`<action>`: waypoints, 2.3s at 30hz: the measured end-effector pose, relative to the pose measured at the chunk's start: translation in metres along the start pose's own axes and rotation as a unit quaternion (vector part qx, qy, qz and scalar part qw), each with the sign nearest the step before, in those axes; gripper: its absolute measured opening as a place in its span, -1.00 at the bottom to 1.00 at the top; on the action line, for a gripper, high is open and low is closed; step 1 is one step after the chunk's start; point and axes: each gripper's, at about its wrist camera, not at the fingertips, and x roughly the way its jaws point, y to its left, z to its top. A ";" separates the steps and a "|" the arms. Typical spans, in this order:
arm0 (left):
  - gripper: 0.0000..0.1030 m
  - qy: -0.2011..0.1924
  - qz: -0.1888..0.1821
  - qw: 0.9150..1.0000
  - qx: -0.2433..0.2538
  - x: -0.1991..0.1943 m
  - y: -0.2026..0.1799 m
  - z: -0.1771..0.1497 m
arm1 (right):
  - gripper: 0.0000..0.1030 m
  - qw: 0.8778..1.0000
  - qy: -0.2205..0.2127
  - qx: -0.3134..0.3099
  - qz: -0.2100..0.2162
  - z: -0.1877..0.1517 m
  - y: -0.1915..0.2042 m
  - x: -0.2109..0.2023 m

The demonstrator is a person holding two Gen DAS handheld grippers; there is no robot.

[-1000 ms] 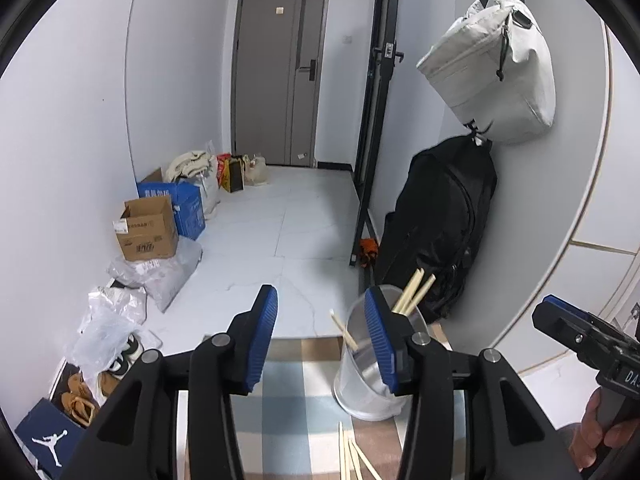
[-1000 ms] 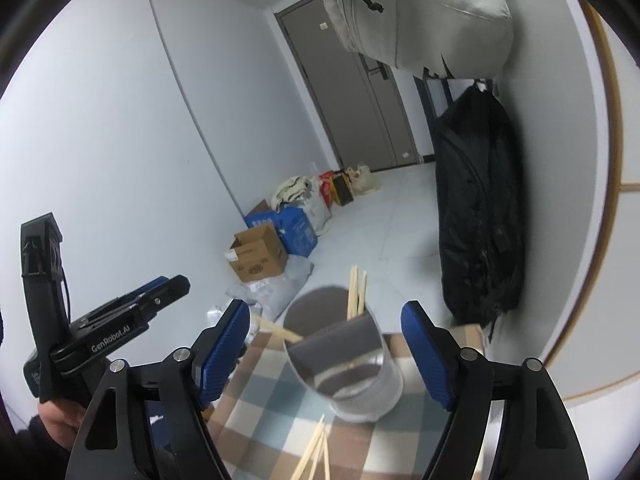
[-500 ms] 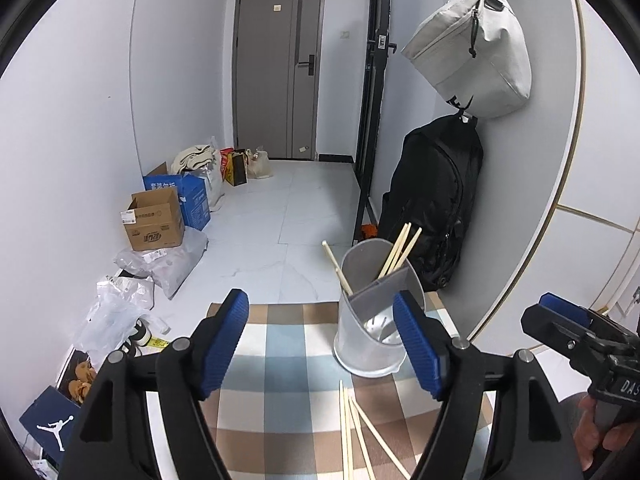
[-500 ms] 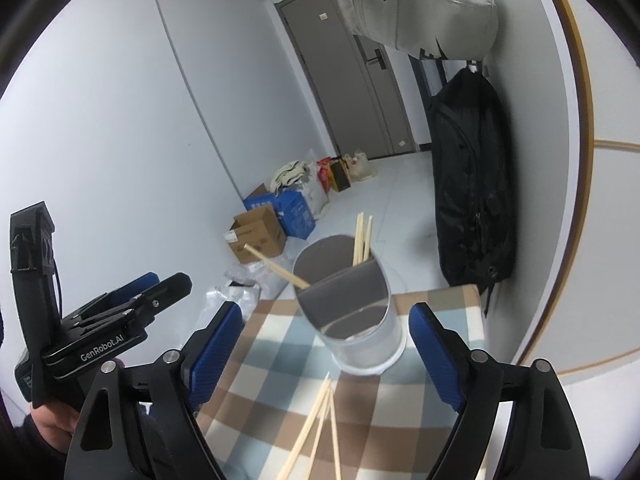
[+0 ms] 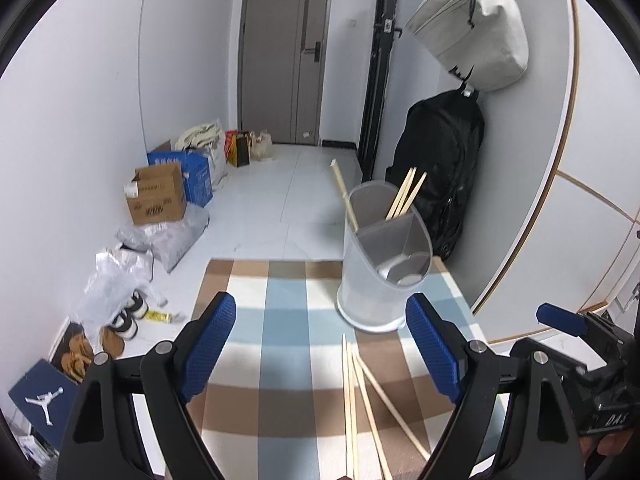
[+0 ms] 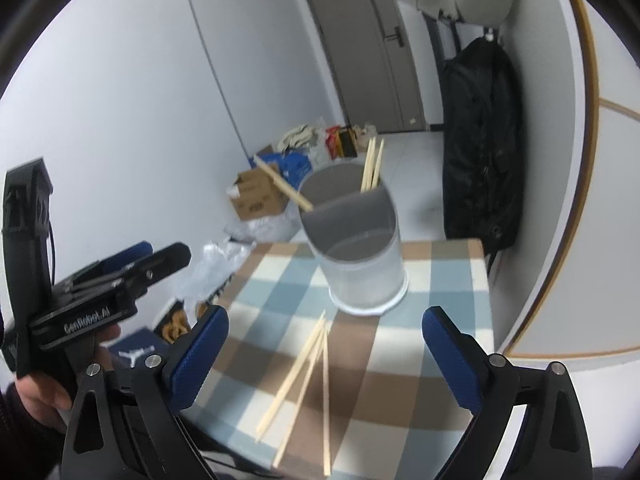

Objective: Organize utensils
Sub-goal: 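Lower both open grippers back toward the remaining sticks on the rug, then close the right gripper on a stick while the left gripper nears the pile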

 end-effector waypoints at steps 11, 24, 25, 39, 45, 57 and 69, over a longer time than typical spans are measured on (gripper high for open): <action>0.63 0.021 0.009 1.000 -0.006 0.019 0.017 -0.031 | 0.89 0.995 0.095 -0.006 -0.008 -0.037 -0.004 0.049; 0.63 0.053 -0.006 0.997 -0.061 0.038 0.051 -0.033 | 0.68 0.977 0.210 -0.017 -0.037 -0.045 -0.008 0.133; 0.63 0.056 -0.005 0.996 -0.067 0.040 0.053 -0.034 | 0.64 0.974 0.220 -0.026 -0.037 -0.046 -0.005 0.138; 0.63 0.073 0.030 0.995 -0.064 0.043 0.065 -0.032 | 0.09 0.957 0.267 -0.089 -0.069 -0.055 0.007 0.173; 0.63 0.083 0.033 0.993 -0.077 0.048 0.072 -0.031 | -0.28 0.955 0.262 -0.118 -0.079 -0.049 0.017 0.182; 0.63 0.099 0.028 0.991 -0.085 0.056 0.068 -0.034 | -0.90 0.964 0.252 -0.060 -0.061 -0.036 0.003 0.188; 0.63 0.203 -0.016 0.978 -0.039 0.092 0.032 -0.055 | -0.90 0.985 0.175 0.000 -0.003 -0.018 -0.016 0.122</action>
